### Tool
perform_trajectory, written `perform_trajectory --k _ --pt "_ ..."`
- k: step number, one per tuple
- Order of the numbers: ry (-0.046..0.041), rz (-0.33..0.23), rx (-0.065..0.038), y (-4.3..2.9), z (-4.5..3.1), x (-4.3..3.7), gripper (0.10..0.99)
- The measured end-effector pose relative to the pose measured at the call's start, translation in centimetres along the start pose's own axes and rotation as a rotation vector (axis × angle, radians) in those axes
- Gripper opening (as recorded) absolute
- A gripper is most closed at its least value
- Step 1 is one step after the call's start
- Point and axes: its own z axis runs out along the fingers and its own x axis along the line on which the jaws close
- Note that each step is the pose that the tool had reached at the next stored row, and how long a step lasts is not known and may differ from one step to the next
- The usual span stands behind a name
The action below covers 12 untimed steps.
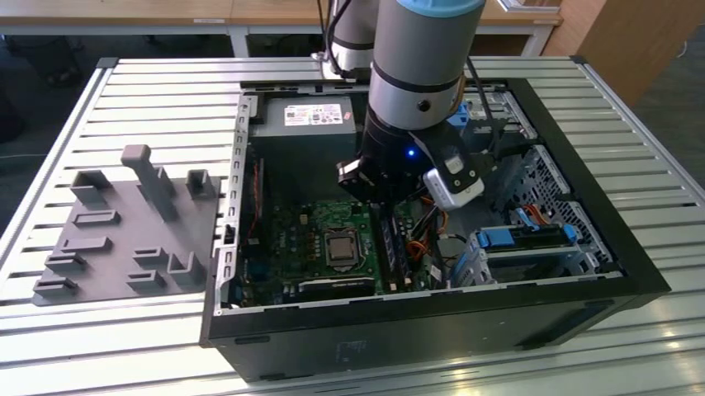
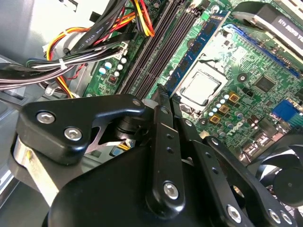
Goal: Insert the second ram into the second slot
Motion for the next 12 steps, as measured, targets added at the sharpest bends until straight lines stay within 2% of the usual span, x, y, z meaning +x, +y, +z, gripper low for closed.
perform_trajectory --k 12 --pt "0.0000 0.000 0.000 0.00 0.26 0.00 0.137"
